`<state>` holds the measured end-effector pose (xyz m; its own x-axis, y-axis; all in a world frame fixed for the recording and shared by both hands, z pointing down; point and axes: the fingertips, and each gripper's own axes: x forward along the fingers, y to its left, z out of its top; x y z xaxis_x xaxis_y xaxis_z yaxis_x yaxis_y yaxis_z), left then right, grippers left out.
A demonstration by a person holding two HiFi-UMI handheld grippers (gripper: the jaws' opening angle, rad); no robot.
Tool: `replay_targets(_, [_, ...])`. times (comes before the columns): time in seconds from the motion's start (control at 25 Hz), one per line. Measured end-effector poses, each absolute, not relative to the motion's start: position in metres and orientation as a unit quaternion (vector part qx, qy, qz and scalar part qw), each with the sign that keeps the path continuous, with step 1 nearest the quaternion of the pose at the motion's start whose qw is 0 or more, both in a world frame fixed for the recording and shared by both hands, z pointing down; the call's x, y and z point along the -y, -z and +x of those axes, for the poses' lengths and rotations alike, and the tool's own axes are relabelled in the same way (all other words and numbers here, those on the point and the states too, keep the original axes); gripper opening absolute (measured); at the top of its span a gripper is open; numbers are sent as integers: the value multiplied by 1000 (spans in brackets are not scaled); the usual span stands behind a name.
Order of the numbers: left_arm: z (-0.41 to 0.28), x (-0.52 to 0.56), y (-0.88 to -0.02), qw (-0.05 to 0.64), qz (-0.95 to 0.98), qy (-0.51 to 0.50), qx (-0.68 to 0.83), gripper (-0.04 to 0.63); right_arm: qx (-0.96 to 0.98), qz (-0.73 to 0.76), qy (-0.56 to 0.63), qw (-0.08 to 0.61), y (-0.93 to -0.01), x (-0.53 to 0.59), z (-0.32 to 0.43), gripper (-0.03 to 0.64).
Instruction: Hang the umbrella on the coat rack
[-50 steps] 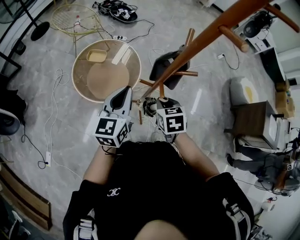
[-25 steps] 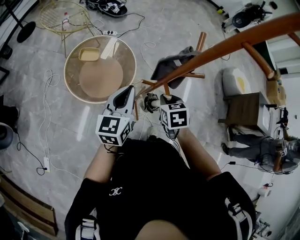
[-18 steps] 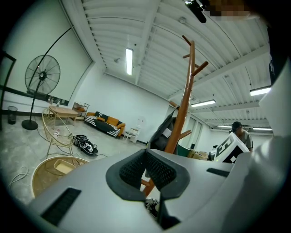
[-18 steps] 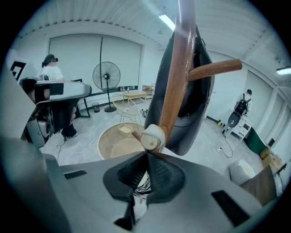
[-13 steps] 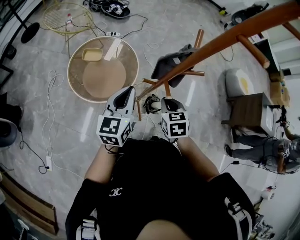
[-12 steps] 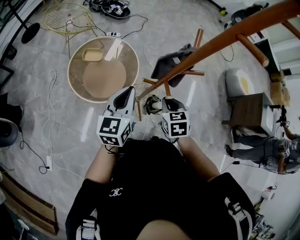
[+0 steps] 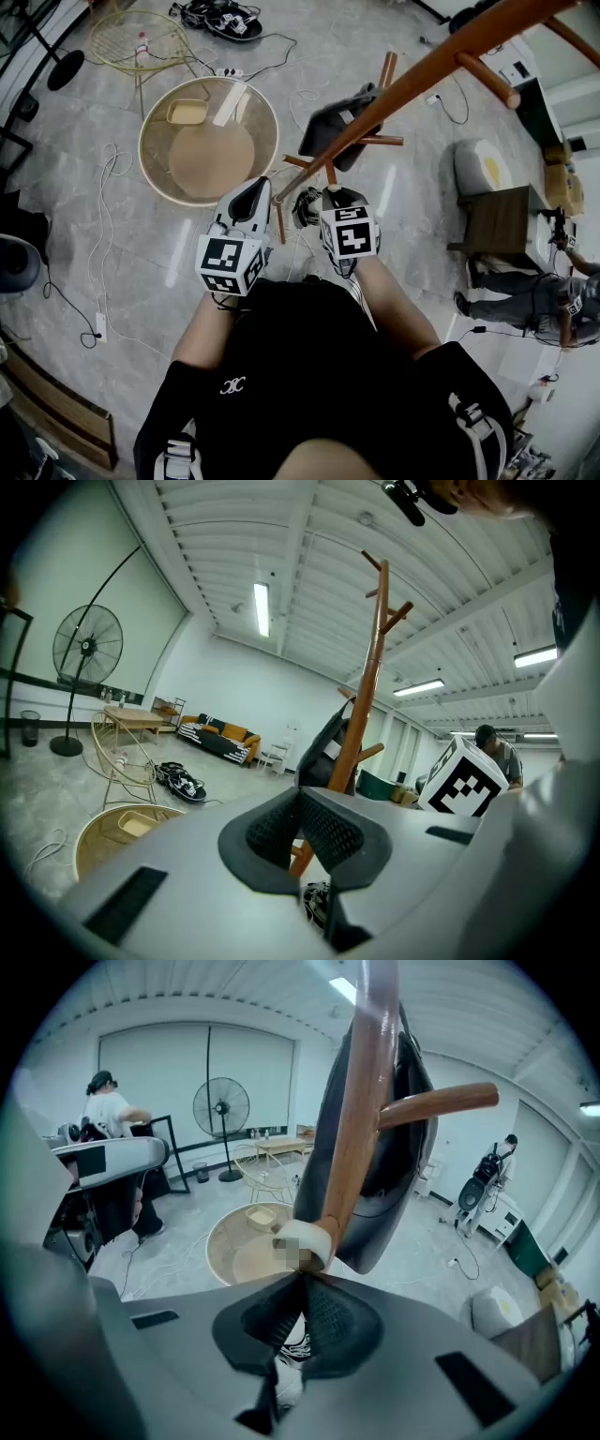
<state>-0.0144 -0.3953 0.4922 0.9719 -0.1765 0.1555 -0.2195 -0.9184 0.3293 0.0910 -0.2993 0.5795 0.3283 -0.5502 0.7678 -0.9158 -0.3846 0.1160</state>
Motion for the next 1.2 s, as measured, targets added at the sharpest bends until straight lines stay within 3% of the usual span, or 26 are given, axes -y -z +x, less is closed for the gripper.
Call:
replay_targets(0.72, [-19, 403, -499, 174, 976, -67, 114, 17, 477, 761, -323, 298, -604, 309, 103, 17])
replay_targets(0.92, [-24, 401, -503, 172, 976, -72, 117, 17, 479, 786, -314, 230, -611, 310, 110, 21])
replay_targets(1.2, [-23, 389, -501, 154, 979, -75, 112, 17, 503, 805, -269, 162, -605, 302, 109, 91])
